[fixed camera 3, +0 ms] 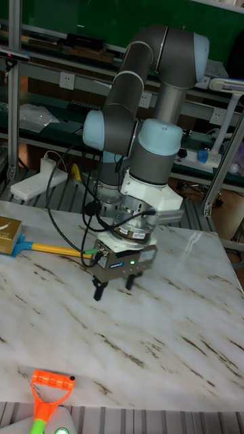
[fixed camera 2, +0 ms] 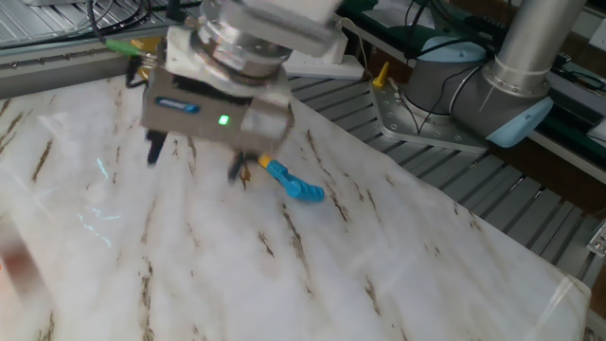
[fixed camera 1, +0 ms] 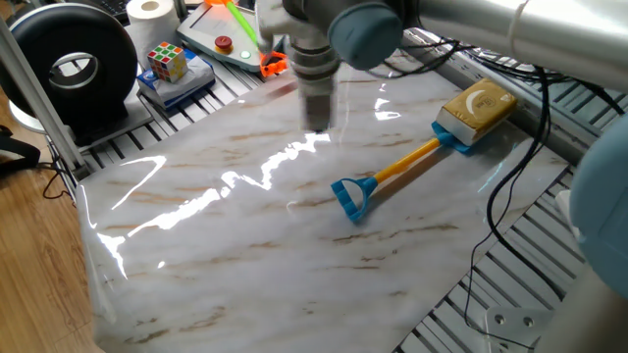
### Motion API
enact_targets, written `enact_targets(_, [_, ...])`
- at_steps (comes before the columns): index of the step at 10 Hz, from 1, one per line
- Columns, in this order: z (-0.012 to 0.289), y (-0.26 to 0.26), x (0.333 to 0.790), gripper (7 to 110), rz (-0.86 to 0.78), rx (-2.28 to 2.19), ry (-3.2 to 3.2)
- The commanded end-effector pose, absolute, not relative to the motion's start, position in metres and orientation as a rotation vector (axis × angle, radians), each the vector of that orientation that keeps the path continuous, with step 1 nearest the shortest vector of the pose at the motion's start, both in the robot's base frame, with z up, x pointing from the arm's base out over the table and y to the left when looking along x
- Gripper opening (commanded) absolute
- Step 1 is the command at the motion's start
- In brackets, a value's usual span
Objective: Use a shovel to scoop up an object
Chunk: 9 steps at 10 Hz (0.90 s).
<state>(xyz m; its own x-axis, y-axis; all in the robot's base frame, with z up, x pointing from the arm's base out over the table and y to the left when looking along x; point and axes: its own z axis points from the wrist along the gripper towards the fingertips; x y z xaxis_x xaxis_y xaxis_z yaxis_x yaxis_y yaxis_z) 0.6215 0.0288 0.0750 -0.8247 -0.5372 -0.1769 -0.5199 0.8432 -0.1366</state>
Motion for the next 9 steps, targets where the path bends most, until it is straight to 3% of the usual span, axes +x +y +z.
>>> enact_targets(1, [0.081,0.057,0.613,7,0.105,-0.115,2.925])
enact_targets(2, [0.078,0.042,0.6,7,0.037,-0.041,2.985])
enact_targets(7, [0.079,0.06,0.586,7,0.193,-0.013,3.055])
enact_targets(9, [0.07,0.049,0.586,7,0.129,-0.084,3.084])
